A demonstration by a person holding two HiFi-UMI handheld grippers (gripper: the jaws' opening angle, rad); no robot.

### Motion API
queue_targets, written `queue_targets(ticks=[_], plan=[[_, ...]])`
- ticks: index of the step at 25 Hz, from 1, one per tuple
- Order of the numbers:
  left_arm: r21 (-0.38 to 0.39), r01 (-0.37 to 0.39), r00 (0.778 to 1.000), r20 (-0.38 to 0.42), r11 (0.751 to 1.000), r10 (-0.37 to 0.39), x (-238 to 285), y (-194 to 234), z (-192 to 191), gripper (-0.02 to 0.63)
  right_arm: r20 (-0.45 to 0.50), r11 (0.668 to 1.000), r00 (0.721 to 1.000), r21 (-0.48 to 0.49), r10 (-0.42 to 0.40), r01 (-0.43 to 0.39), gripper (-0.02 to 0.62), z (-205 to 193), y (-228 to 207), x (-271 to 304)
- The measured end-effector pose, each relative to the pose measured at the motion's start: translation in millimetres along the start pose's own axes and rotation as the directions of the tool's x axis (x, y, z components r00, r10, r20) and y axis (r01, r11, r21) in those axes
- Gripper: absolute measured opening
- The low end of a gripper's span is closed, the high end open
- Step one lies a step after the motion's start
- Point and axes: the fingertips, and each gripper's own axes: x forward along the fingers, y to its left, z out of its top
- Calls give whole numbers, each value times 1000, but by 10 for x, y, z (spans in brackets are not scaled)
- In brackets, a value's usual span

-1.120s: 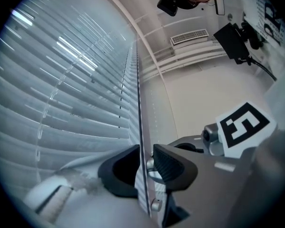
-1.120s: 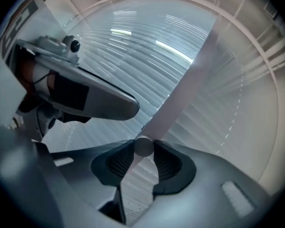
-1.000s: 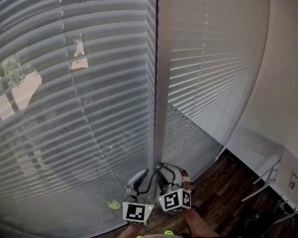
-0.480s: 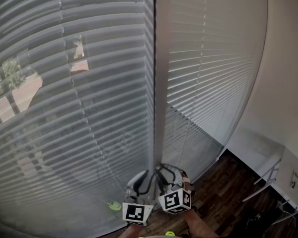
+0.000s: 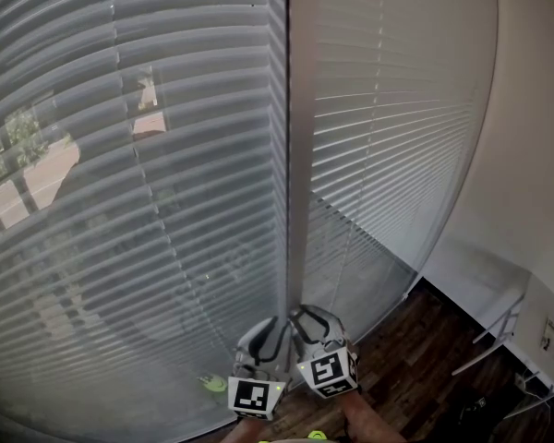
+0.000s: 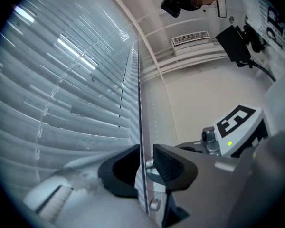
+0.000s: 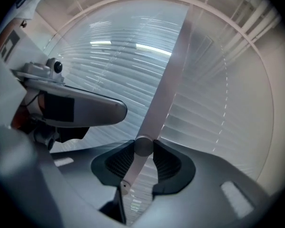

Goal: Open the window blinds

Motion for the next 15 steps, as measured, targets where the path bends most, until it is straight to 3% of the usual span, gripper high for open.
queue_targets(ticks=[15], plan=[[-15,9,1000,2,1000,-9,-3,4,10,92,10,975,1000,222,2,-4,123,-16,-29,-1]])
